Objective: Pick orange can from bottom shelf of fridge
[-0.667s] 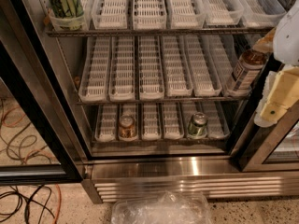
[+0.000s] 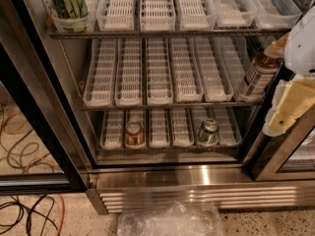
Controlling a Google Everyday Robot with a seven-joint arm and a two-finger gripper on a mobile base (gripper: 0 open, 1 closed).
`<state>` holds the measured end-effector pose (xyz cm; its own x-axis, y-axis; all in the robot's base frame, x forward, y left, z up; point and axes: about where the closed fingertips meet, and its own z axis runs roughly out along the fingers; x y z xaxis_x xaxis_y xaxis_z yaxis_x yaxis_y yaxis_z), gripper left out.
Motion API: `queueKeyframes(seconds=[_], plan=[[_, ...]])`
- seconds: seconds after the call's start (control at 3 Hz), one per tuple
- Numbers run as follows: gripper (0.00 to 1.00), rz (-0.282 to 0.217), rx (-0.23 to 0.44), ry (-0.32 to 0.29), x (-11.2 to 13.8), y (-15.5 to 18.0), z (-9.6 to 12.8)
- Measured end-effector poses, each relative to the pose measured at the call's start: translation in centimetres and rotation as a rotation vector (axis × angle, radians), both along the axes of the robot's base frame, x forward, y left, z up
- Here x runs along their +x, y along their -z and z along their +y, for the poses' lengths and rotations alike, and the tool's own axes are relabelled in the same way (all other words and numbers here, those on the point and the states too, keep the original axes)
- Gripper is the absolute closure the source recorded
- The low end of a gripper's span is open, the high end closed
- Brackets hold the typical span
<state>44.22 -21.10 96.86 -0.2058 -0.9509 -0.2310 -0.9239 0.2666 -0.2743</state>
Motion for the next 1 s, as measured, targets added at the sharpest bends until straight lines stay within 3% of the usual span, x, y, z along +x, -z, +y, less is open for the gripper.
queueKeyframes(seconds=[0.33,0.67,1.0], plan=[[0.0,-0.042,0.027,-0.033,0.6,3.1,1.8],[0.0,-0.03,0.1,-0.053,1.4,9.7,4.7],[0.0,-0.007,0.236,-0.009,1.2,15.8,7.4]])
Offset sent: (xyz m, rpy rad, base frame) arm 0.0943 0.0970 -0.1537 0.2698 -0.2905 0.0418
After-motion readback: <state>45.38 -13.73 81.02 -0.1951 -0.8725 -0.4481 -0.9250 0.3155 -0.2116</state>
